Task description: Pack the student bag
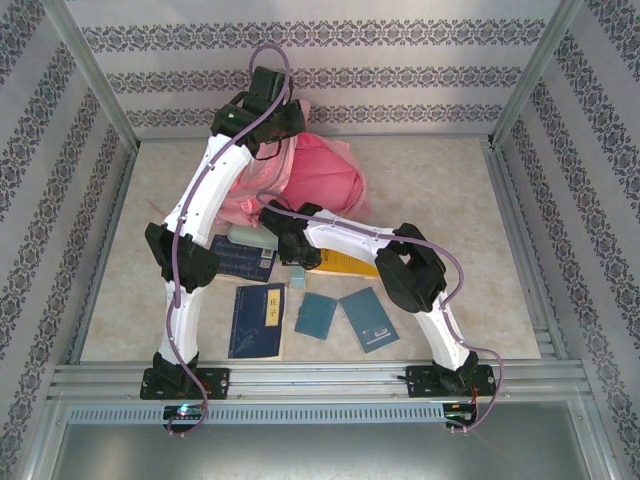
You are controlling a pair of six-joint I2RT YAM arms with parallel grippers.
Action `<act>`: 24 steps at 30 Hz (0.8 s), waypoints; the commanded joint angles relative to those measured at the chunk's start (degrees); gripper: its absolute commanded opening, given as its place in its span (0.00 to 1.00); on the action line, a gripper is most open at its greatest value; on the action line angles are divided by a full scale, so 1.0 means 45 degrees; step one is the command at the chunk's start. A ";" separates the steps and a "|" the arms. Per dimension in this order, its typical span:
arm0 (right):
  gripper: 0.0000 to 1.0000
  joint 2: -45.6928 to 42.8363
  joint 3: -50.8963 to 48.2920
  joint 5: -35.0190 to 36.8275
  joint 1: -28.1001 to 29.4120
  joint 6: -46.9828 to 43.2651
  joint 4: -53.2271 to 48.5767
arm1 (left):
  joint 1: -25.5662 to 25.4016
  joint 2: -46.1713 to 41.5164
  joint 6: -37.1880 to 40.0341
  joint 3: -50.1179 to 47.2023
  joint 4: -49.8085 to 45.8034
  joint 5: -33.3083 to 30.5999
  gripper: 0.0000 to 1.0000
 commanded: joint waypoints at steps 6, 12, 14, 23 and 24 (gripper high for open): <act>0.23 -0.2234 -0.0187 0.1720 0.0023 -0.1214 -0.0565 | 0.0438 -0.0593 -0.0186 0.0077 0.0931 -0.0020 0.00; 0.23 -0.3858 -0.1378 0.1908 -0.0154 -0.2352 -0.0474 | 0.0458 -0.0612 -0.0176 0.0079 0.1045 0.0145 0.00; 0.23 -0.4382 -0.1989 0.1806 -0.0379 -0.2397 -0.0490 | 0.0452 -0.0599 -0.0173 0.0079 0.1063 0.0194 0.00; 0.24 -0.7996 -0.6600 -0.0849 -0.2416 -0.2442 0.1580 | 0.0444 -0.0570 -0.0139 0.0200 0.1435 0.0534 0.00; 0.24 -0.8446 -0.7102 -0.1163 -0.2563 -0.2475 0.1974 | 0.0452 -0.0570 -0.0150 0.0207 0.1450 0.0550 0.00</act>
